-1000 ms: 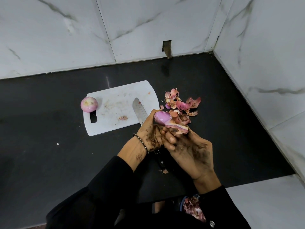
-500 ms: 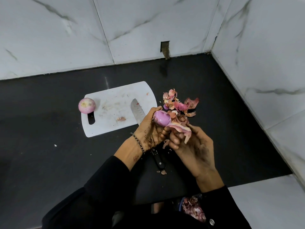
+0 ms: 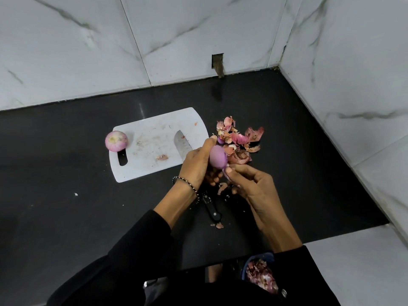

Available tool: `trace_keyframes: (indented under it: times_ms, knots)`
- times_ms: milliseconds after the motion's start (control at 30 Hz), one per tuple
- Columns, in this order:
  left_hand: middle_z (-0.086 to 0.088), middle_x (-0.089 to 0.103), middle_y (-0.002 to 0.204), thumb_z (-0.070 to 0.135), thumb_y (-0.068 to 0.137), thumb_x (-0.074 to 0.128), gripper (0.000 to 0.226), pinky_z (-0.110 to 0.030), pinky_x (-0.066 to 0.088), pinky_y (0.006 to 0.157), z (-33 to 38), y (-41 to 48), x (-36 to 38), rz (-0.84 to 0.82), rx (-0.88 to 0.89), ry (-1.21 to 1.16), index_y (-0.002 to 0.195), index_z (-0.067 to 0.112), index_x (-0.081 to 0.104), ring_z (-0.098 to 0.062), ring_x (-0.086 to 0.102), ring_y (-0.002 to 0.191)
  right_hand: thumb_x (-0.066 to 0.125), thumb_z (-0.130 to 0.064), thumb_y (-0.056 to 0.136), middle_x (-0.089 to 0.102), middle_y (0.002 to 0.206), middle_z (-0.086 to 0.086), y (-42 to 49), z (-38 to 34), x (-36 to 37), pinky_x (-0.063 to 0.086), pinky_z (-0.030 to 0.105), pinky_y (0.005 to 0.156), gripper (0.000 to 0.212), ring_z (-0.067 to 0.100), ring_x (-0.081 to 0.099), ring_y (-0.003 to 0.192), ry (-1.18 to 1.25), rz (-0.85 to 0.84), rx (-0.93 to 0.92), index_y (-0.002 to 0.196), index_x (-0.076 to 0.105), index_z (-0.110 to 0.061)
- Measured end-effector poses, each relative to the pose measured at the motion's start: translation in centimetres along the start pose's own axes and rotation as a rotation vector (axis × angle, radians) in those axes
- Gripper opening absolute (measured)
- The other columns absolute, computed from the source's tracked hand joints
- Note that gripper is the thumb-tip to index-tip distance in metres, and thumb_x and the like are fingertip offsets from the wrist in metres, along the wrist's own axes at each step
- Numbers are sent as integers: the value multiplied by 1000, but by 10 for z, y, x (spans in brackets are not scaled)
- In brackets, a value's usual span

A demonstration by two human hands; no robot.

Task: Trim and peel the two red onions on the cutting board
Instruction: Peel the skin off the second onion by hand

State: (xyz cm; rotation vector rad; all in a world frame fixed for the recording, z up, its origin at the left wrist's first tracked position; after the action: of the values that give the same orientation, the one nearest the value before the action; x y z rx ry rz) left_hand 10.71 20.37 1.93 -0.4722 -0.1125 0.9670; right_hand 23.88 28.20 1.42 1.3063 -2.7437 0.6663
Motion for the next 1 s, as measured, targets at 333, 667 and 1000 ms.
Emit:
trace_keyframes:
  times_ms: [333, 667, 1000]
  knots:
    - [-14, 76, 85, 67, 96, 32, 63, -34, 59, 70, -10, -9, -2, -165, -5, 87, 79, 25, 75, -28, 73, 75, 73, -8, 87, 77, 92, 9, -7, -3, -4, 55, 20, 72, 8, 11, 70, 79, 104, 82, 46, 92, 78, -5]
    - [3, 75, 97, 58, 65, 84, 53, -41, 56, 94, -18, -14, -14, -178, 202, 159, 102, 22, 73, -15, 71, 94, 72, -12, 87, 76, 93, 18, -11, -4, -4, 56, 28, 79, 9, 17, 69, 79, 147, 127, 104, 88, 78, -5]
    - [-20, 75, 93, 39, 88, 68, 41, -33, 61, 78, -16, -19, -12, -169, -21, -197, 101, 1, 71, -32, 74, 86, 64, 2, 88, 73, 83, 10, -9, -11, 0, 54, 19, 61, 11, 13, 65, 73, 278, 62, 97, 82, 72, -2]
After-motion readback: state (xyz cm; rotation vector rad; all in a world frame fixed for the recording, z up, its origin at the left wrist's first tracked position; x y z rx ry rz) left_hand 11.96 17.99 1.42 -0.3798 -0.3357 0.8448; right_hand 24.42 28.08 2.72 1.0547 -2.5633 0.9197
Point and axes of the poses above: each hand's wrist, its own y-axis towards the middle knuckle, its own x-axis out of the palm, z = x × y, the point moved 2 cm from there along y, towards the middle knuckle
